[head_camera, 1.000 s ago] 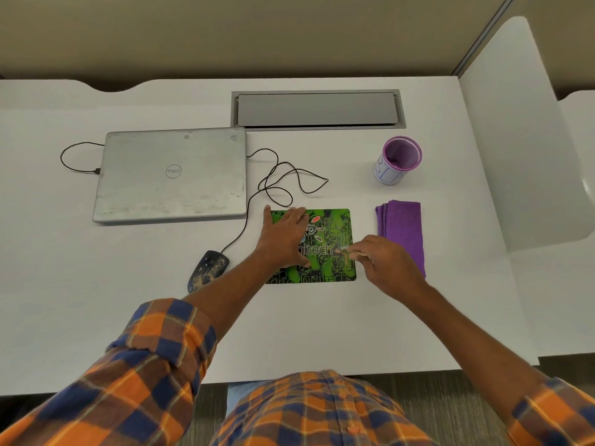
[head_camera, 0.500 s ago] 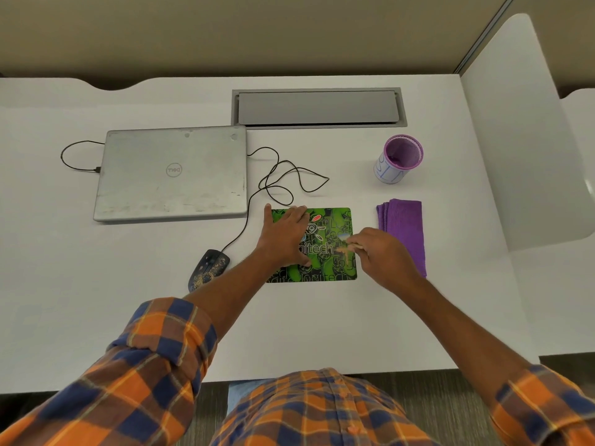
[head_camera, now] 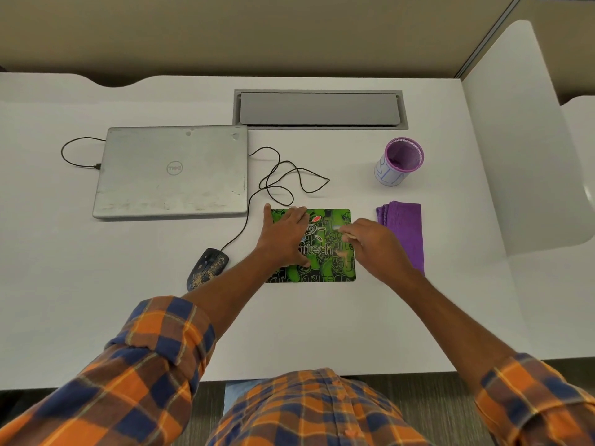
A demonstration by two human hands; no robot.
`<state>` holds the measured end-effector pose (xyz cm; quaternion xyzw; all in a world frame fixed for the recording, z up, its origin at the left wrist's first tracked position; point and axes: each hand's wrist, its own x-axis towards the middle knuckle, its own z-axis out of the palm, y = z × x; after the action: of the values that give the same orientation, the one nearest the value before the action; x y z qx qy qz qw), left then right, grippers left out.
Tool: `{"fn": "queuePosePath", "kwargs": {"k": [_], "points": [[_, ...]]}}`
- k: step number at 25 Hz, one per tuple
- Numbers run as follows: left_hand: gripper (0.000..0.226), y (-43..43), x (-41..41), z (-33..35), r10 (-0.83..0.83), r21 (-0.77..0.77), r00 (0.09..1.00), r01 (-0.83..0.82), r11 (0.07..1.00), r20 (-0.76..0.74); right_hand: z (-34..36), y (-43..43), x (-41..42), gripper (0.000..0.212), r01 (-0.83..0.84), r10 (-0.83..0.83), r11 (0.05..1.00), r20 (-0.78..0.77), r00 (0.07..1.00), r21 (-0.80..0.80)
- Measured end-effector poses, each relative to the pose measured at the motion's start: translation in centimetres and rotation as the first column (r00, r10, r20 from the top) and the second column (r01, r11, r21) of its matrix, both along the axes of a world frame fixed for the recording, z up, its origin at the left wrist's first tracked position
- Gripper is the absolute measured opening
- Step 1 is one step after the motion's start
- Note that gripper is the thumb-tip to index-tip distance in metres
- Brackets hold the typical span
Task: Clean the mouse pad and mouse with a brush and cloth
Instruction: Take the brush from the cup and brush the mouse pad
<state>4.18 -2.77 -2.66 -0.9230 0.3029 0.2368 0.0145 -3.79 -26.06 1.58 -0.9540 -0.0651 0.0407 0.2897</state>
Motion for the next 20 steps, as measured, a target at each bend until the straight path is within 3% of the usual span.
{"fn": "queuePosePath", "kwargs": {"k": [5, 9, 16, 20], "points": [[0.128, 0.0, -0.1, 0.0, 0.003, -0.004, 1.0, -0.003, 1.0, 0.0, -0.5, 0.2, -3.4, 0.019, -0.062, 0.062, 0.997, -0.018, 0.998, -0.035], [0.128, -0.1, 0.0, 0.0, 0.006, 0.003, 1.0, -0.006, 1.0, -0.011, -0.3, 0.0, -6.4, 0.023, -0.076, 0.075, 0.996, -0.031, 0.997, -0.043], [0.128, -0.1, 0.0, 0.1, 0.004, 0.002, 1.0, -0.004, 1.0, -0.011, 0.0, -1.3, -1.5, 0.025, 0.064, -0.066, 0.998, 0.081, 0.995, 0.025], [0.128, -0.1, 0.0, 0.1, 0.005, 0.008, 1.0, -0.005, 1.0, -0.01, -0.5, -1.2, -1.1, 0.022, 0.021, -0.02, 1.0, 0.048, 0.999, -0.011]]}}
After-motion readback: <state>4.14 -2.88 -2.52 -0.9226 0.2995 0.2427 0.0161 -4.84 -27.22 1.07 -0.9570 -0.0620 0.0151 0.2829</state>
